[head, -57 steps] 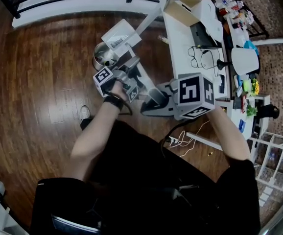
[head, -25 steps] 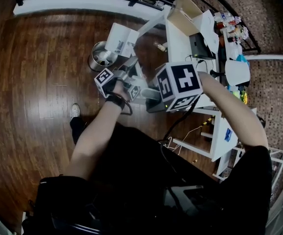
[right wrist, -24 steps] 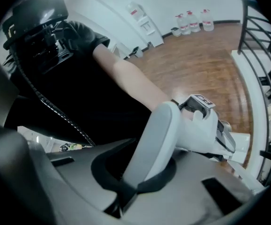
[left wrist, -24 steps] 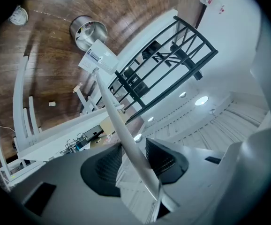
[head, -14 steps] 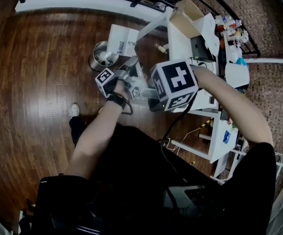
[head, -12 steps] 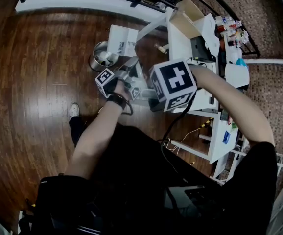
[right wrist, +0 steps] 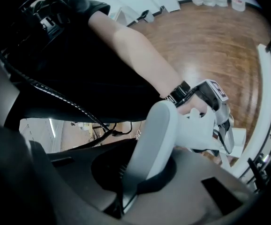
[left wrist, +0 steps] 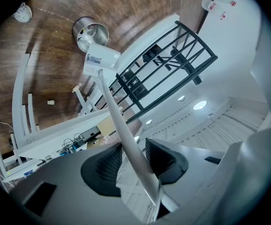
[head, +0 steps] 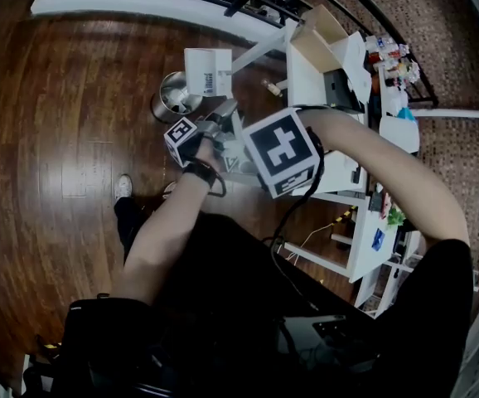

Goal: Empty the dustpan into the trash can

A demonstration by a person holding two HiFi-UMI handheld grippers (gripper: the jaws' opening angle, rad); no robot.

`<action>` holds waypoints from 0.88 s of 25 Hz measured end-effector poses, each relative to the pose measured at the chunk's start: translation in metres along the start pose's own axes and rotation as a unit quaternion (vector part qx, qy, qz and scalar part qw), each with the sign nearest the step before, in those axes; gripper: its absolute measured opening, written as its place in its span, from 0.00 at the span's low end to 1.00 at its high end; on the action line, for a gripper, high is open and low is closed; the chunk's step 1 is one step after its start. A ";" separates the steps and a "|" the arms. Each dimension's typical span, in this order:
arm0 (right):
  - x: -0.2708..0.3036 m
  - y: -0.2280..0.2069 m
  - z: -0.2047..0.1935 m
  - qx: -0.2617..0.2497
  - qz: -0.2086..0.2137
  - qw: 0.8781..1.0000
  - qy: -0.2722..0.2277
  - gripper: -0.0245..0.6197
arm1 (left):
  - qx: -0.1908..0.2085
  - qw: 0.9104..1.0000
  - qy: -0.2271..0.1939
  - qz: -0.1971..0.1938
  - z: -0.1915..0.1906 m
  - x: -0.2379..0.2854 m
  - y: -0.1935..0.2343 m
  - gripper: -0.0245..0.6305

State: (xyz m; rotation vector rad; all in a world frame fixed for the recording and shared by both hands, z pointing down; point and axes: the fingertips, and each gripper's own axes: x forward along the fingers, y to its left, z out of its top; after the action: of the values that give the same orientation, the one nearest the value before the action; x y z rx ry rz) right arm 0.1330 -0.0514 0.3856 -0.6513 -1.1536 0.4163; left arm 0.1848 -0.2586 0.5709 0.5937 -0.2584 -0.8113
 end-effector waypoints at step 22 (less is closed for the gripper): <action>-0.008 -0.006 0.013 -0.017 0.012 1.000 0.021 0.05 | 0.000 1.000 -0.009 -0.006 0.015 -0.004 -0.015 0.26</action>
State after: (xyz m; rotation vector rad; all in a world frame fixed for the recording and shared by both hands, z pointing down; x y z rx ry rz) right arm 0.1183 -0.0577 0.3873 -0.7021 -1.1151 0.4021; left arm 0.1666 -0.2700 0.5743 0.5885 -0.2715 -0.8285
